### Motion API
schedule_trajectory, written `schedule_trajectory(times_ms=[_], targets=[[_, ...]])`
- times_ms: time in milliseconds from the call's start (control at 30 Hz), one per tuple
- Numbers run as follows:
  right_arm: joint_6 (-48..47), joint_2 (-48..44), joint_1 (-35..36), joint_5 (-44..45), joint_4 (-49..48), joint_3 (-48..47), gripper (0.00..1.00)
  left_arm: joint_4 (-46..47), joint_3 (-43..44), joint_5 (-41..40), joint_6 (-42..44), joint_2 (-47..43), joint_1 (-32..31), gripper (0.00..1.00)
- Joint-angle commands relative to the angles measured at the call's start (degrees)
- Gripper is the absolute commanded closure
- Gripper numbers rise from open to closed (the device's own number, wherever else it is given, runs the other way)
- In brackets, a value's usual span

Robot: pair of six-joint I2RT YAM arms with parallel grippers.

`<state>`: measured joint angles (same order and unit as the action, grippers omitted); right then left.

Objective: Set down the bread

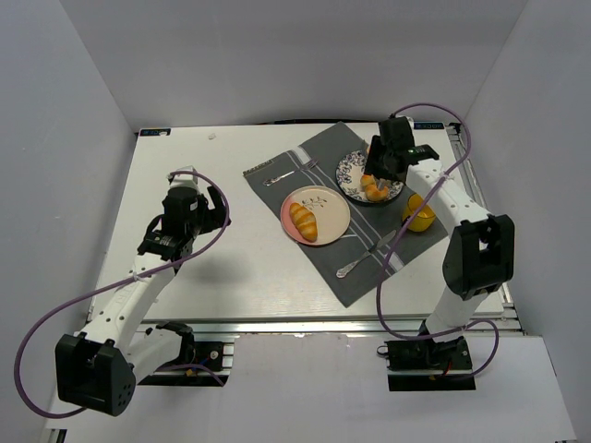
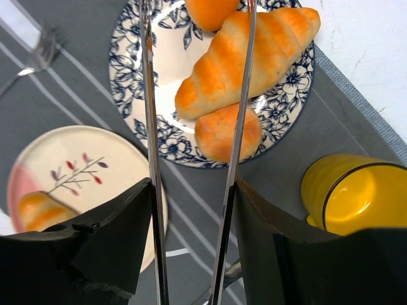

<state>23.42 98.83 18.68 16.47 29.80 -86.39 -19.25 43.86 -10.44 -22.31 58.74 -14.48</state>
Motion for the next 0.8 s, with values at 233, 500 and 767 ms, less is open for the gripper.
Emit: schedule_trajectory(times_ms=[233, 500, 767], targets=[[-11.1, 3.9, -3.7, -4.5, -3.3, -5.2, 0.41, -0.1, 0.9, -0.3, 0.8, 0.8, -0.3, 0.02], [-14.1, 7.5, -6.1, -5.7, -2.8, -7.4, 0.42, -0.3, 1.7, -0.9, 1.0, 2.0, -0.3, 0.02], [-15.4, 9.6, -7.0, -8.5, -3.5, -7.8, 0.45, -0.4, 1.8, -1.2, 1.1, 2.3, -0.2, 0.02]])
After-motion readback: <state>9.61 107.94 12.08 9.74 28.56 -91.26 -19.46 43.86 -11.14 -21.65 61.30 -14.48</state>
